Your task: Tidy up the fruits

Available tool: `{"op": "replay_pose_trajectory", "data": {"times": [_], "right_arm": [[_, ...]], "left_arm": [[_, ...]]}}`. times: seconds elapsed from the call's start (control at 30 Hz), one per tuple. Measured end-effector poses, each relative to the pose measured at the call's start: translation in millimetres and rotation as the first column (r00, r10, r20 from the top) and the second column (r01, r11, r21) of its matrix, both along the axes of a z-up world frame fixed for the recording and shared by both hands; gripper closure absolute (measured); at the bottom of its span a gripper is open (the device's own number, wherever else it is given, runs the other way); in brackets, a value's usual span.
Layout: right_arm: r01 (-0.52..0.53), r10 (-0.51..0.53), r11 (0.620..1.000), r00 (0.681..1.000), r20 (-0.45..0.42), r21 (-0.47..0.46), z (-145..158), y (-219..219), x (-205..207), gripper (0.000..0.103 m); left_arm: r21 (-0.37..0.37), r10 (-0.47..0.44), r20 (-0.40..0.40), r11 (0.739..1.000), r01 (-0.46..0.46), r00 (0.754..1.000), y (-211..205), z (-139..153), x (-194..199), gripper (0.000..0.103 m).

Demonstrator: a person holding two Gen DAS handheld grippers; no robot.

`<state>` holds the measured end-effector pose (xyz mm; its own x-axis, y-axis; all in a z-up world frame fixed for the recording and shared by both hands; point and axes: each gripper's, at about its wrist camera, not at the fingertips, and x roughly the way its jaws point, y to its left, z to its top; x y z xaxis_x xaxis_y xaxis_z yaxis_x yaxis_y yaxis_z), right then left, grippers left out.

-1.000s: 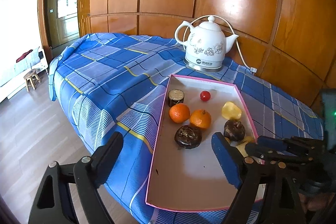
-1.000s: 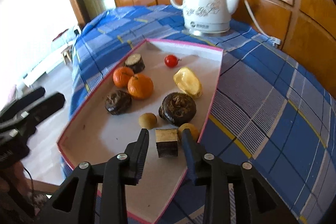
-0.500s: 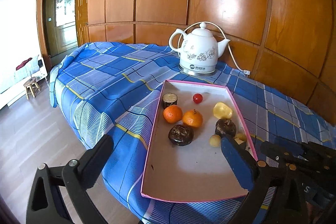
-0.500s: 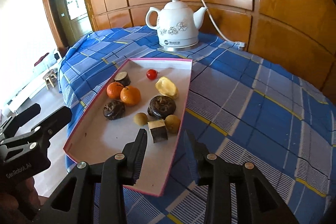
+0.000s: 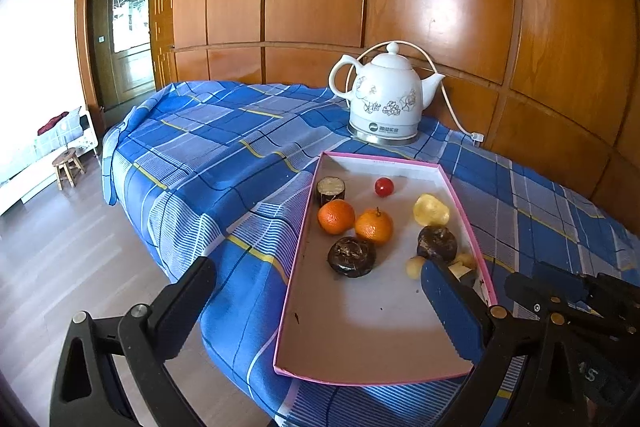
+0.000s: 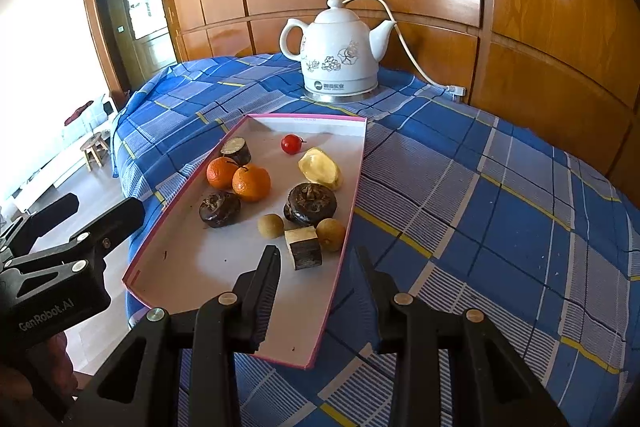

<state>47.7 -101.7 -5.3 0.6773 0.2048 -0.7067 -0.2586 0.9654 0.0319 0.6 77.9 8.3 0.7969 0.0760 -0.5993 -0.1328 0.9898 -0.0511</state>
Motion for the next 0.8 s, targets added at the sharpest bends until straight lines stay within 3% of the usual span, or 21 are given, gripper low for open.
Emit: {"op": "replay_pose_trajectory", "data": {"times": [0.8], "right_arm": [[-0.013, 0.013, 1.0, 1.0, 0.007, 0.005, 0.6, 2.4, -2.3, 0.066]], "left_arm": [[0.017, 0.024, 0.018, 1.0, -0.025, 1.0, 0.3, 0.3, -2.0, 0.0]]}}
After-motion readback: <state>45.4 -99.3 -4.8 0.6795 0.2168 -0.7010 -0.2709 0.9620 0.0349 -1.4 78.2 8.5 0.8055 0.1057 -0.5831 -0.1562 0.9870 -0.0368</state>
